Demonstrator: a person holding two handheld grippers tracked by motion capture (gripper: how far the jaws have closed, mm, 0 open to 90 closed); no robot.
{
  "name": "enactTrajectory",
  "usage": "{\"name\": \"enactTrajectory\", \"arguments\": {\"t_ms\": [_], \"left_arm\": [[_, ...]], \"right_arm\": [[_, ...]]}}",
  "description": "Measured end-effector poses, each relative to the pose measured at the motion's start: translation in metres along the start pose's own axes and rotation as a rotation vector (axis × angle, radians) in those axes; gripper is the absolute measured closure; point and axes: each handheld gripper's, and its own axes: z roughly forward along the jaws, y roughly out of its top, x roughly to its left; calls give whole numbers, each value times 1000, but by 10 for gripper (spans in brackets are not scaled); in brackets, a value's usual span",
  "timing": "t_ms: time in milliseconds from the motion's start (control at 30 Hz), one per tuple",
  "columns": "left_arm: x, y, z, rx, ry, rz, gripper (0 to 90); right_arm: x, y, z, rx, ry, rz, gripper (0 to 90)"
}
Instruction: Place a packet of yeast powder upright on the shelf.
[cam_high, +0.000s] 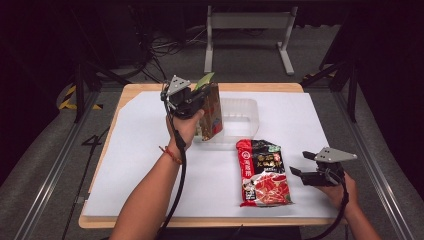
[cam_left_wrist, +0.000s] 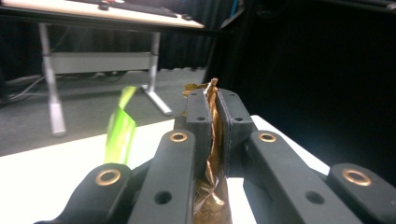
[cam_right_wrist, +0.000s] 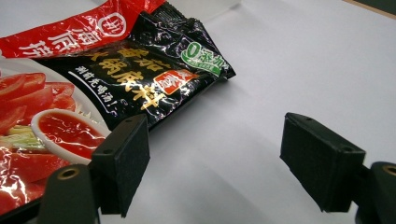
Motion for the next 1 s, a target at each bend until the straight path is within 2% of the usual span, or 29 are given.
{"name": "enactTrajectory", "arguments": {"t_ms": [67, 200, 300, 367, 433, 700, 767, 867, 1000], "left_arm": [[3, 1, 11, 2, 29, -16, 847], [3, 3, 26, 8, 76, 2, 847], [4, 5, 35, 4, 105, -6, 847], [4, 6, 37, 3, 109, -16, 848], [4, 10, 44, -3, 137, -8, 848], [3, 14, 57, -21, 194, 11, 848], [3, 10, 61, -22, 199, 1, 847], [2, 3, 65, -39, 182, -23, 846], [-1, -4, 65, -39, 154, -2, 843]], "right_arm": [[0, 0, 0, 2, 0, -4, 243], [0, -1, -1, 1, 0, -2, 243], [-1, -1, -1, 0, -1, -2, 243], [-1, -1, -2, -1, -2, 0, 243], [-1, -1, -2, 0, -2, 0, 243], [-2, -2, -2, -2, 0, 0, 242], [-2, -2, -2, -3, 0, 3, 242], [-2, -1, -2, -5, 1, 3, 242], [-1, -2, -2, -4, 2, 1, 242]]}}
